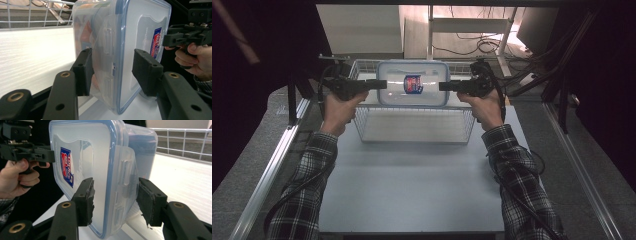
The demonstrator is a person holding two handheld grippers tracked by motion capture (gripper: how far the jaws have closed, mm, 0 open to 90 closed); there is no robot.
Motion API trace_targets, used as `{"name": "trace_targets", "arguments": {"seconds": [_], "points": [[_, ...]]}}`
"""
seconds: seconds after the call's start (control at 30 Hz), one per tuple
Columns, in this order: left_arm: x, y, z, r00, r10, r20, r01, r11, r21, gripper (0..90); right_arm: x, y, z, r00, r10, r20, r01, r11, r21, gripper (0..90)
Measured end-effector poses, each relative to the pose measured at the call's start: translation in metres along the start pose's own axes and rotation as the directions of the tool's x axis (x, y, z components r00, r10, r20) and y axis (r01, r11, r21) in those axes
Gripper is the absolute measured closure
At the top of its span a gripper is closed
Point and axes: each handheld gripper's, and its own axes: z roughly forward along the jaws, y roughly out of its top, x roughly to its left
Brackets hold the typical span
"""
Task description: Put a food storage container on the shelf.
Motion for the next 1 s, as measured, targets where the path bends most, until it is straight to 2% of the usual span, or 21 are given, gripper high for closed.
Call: {"name": "trace_targets", "arguments": {"seconds": [0.13, 0.17, 0.23, 0.3, 0.37, 0.43, 0.73, 0.87, 0.9, 0.93, 1.0], "points": [[-0.002, 0.001, 0.000, 0.9997, 0.016, -0.016, -0.015, 0.9998, 0.009, 50.3, -0.002, 0.001, 0.002, 1.0000, 0.007, -0.003, -0.007, 1.000, -0.001, 48.3], [-0.003, 0.001, 0.001, 0.9991, 0.036, -0.025, -0.035, 0.9993, 0.011, 49.7, -0.004, 0.001, 0.002, 0.9998, 0.020, -0.007, -0.020, 1.000, -0.005, 47.9], [-0.006, 0.001, 0.003, 0.9986, 0.047, -0.026, -0.047, 0.9988, 0.017, 43.8, -0.006, 0.000, 0.004, 0.9995, 0.026, -0.019, -0.027, 1.000, -0.015, 47.5], [-0.011, 0.001, 0.005, 0.9936, 0.091, -0.067, -0.089, 0.9955, 0.033, 41.7, -0.007, 0.001, 0.005, 0.9997, 0.023, -0.010, -0.024, 1.000, -0.020, 46.8], [-0.015, 0.002, 0.006, 0.9891, 0.115, -0.092, -0.111, 0.9928, 0.045, 41.5, -0.007, 0.001, 0.005, 0.9997, 0.023, -0.009, -0.024, 1.000, -0.021, 46.6], [-0.016, 0.003, 0.006, 0.9872, 0.126, -0.098, -0.121, 0.9912, 0.053, 42.0, -0.008, 0.002, 0.005, 0.9997, 0.022, -0.005, -0.022, 1.000, -0.021, 45.9], [-0.013, 0.006, 0.009, 0.9860, 0.134, -0.100, -0.127, 0.9895, 0.070, 39.6, -0.008, 0.004, 0.008, 0.9993, 0.002, 0.038, -0.001, 1.000, -0.026, 43.4], [-0.009, 0.007, 0.010, 0.9896, 0.112, -0.091, -0.106, 0.9920, 0.068, 38.7, -0.006, 0.005, 0.010, 0.9980, -0.013, 0.062, 0.014, 1.000, -0.026, 43.8], [-0.006, 0.007, 0.011, 0.9925, 0.091, -0.081, -0.086, 0.9943, 0.062, 37.7, -0.004, 0.005, 0.011, 0.9953, -0.030, 0.092, 0.032, 0.999, -0.018, 44.3], [-0.006, 0.007, 0.011, 0.9925, 0.091, -0.081, -0.086, 0.9943, 0.062, 36.7, -0.004, 0.005, 0.011, 0.9953, -0.030, 0.092, 0.032, 0.999, -0.018, 44.3], [-0.002, 0.006, 0.012, 0.9955, 0.067, -0.067, -0.063, 0.9962, 0.061, 35.2, -0.004, 0.005, 0.013, 0.9929, -0.045, 0.110, 0.046, 0.999, -0.010, 44.8]]}}
